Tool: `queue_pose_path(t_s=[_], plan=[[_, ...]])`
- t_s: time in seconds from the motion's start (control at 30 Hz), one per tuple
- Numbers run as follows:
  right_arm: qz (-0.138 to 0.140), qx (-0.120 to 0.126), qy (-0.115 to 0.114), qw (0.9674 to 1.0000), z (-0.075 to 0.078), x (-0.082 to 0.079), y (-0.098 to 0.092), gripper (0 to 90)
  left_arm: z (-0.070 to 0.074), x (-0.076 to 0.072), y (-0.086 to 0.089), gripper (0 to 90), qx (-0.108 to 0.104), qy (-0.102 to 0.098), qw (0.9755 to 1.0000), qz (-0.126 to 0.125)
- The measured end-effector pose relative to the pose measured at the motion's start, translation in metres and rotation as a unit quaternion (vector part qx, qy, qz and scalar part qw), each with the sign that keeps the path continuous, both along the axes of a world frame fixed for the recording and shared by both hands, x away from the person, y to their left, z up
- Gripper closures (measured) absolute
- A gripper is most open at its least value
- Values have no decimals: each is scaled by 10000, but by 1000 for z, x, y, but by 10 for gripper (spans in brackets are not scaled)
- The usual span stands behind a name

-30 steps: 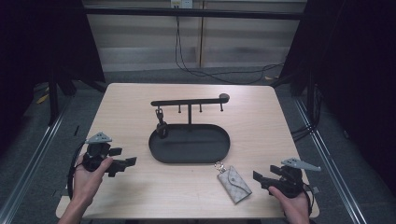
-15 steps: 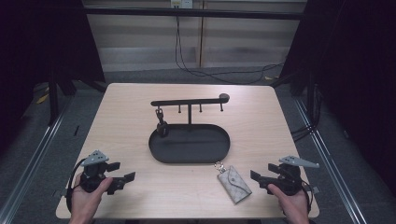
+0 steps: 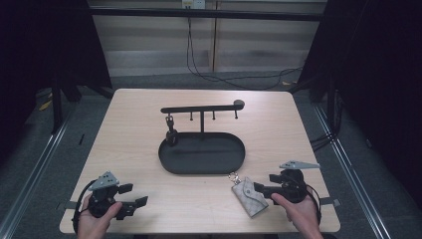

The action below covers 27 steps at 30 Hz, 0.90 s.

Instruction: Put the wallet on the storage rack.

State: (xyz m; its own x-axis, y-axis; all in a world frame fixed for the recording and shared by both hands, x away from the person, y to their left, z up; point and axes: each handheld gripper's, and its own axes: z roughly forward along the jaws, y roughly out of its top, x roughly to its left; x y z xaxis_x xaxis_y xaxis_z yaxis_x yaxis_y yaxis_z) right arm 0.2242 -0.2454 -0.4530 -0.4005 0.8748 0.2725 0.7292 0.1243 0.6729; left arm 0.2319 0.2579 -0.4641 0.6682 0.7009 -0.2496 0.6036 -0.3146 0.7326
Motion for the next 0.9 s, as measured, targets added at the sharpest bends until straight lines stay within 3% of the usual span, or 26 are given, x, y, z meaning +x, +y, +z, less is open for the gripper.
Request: queue_pose_path(t_s=[0.17,0.2,0.27,0.47,0.6,0.63,0.67,0.77,0.83,0.9], plan=[[21,-145,303,9994,-1,9,8,274,0,-1,1,222,25,-37,10000,33],[161,-206,502,9984,-2,12,13,254,1,-1,1,222,-13,-30,10000,33],[255,-276,641,9972,-1,15,17,242,1,-1,2,222,-74,-21,10000,19],[453,-469,883,9940,5,20,27,217,1,-1,2,222,-68,-20,10000,-25],[653,-706,1178,9884,5,26,37,208,1,-1,2,222,-58,-18,10000,-44],[748,-832,1274,9855,2,29,41,221,2,-1,2,222,-62,-15,10000,-45],[748,-832,1274,9855,2,29,41,221,2,-1,2,222,-57,-39,10000,-26],[892,-905,1466,9810,-4,32,47,250,2,-1,3,222,-86,-46,10000,-18],[909,-931,1471,9805,-5,32,48,259,2,-1,3,222,-93,-32,9999,-30],[942,-1051,1596,9770,-8,33,51,260,2,-1,3,222,-95,-36,9999,-37]])
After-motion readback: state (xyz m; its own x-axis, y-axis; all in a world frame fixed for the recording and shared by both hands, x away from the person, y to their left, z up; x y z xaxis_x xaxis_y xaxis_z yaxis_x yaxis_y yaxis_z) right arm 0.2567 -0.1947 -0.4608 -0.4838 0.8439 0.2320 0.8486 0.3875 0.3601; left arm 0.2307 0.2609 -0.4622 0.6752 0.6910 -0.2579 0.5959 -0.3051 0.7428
